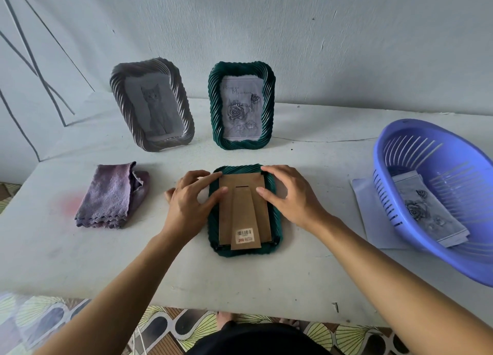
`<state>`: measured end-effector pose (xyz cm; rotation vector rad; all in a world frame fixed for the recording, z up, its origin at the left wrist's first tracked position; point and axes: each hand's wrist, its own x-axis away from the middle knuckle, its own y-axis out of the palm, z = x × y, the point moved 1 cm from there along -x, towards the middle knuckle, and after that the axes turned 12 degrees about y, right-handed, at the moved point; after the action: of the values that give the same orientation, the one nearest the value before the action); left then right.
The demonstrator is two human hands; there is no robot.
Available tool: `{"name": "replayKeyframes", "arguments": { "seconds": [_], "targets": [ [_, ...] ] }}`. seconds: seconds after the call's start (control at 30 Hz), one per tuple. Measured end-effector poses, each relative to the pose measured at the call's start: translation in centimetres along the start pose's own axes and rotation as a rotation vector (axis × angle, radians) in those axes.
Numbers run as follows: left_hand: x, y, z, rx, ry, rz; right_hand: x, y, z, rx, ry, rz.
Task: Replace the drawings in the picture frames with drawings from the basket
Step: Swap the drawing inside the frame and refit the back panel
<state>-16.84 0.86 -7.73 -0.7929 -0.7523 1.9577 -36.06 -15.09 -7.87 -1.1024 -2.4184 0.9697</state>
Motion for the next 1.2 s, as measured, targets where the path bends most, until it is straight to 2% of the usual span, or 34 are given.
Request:
{"name": "replayKeyframes", "arguments": {
  "seconds": [0.17,0.33,0.7,1.0,1.1,1.2],
  "targets": [
    [3.5,-1.8,-0.3,0.031,0.176,-0.034,2.7,-0.2,0.2,0.024,-0.08,0.047],
    [7.4,-2.1,0.3,-0.036,0.359,-0.148,4.8,-0.3,0.9,0.019,-0.225,0.096],
    [6.7,-2.7,-0.1,-0.082,0.409,-0.222,4.8,-0.5,1.3,0.122,-0.227,0.073],
    [5.4,-1.8,0.4,0.038,0.232,0.02,2.9,-0.4,1.3,0.132,-0.185,0.087],
    [5.3,-1.4,0.8,0.025,0.131,0.138,2.3,-0.3,1.1,0.138,-0.156,0.08],
    [5.9,-1.1,1.3,-0.004,0.104,0.193,2.6,-0.4,1.0,0.098,-0.112,0.05]
  ]
}}
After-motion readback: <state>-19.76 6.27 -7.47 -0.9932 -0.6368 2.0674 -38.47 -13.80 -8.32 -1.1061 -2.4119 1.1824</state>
